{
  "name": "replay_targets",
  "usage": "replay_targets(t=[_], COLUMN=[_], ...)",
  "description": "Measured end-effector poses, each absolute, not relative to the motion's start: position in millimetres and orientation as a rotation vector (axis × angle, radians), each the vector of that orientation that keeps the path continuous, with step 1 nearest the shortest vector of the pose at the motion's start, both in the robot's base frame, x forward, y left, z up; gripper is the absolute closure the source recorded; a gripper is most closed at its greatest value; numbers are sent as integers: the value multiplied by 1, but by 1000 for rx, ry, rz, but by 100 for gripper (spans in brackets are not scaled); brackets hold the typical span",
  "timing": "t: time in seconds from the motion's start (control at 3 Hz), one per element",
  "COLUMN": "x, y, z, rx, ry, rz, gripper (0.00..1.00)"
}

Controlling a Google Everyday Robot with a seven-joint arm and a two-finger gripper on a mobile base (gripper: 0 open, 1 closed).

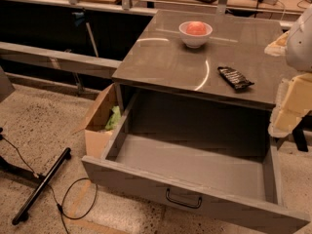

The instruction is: Close top drawer

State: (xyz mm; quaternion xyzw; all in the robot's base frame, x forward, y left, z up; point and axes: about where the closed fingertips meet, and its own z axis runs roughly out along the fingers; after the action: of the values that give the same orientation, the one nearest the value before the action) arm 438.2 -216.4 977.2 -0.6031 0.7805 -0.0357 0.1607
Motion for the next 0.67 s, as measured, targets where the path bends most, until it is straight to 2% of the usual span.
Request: replay_targets(t=[0.67], x=[434], y=[-217], z=[974], rx=[-1727], ry=[2196], rz=[-110], gripper=[0])
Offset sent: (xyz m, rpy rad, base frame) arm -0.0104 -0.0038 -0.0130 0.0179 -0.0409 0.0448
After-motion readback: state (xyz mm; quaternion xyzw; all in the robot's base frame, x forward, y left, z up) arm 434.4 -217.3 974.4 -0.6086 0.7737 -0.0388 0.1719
